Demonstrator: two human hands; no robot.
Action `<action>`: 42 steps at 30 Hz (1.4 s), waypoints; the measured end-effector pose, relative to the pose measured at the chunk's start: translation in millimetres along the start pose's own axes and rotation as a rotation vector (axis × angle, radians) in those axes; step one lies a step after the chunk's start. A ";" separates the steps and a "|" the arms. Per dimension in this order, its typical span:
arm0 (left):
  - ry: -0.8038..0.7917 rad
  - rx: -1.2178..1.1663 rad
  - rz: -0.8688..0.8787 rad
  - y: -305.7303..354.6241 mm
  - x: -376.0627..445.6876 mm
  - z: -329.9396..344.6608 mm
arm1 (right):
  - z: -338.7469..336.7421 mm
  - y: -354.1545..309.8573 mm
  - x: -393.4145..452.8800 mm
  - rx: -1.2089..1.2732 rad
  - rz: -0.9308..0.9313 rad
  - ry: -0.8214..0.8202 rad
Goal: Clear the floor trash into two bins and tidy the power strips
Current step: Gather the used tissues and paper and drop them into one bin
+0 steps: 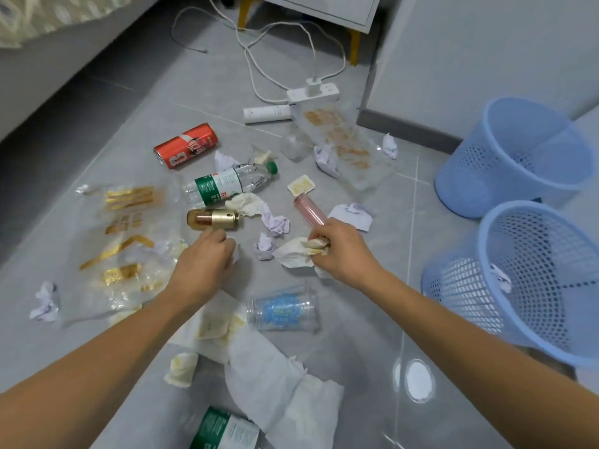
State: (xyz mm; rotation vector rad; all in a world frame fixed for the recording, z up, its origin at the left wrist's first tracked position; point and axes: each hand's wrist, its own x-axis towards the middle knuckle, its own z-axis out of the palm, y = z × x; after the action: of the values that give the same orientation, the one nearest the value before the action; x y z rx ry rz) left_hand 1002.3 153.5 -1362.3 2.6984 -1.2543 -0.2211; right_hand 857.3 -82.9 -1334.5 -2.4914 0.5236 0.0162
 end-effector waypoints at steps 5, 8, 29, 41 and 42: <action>0.196 -0.288 0.316 67.0 20.3 -71.1 | -73.3 -2.3 -51.3 0.106 0.058 0.242; 0.227 -0.429 0.465 152.0 41.3 -100.7 | -130.1 21.7 -94.1 0.077 0.191 0.450; 0.090 -0.415 0.310 117.3 -26.0 -96.5 | -98.7 -6.3 -188.6 -0.014 -0.036 0.374; -0.136 -0.186 -0.141 -53.3 -216.5 14.8 | 135.4 -72.2 -148.3 -0.422 -0.483 -0.545; -0.159 -0.184 -0.132 -54.7 -217.9 20.3 | 138.9 -69.5 -148.3 -0.424 -0.483 -0.546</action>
State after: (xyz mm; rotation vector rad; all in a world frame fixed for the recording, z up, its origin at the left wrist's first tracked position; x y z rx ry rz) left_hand 899.9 353.9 -1378.7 2.6476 -1.0365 -0.5495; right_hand 760.8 99.9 -1392.7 -2.7868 -0.3464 0.6542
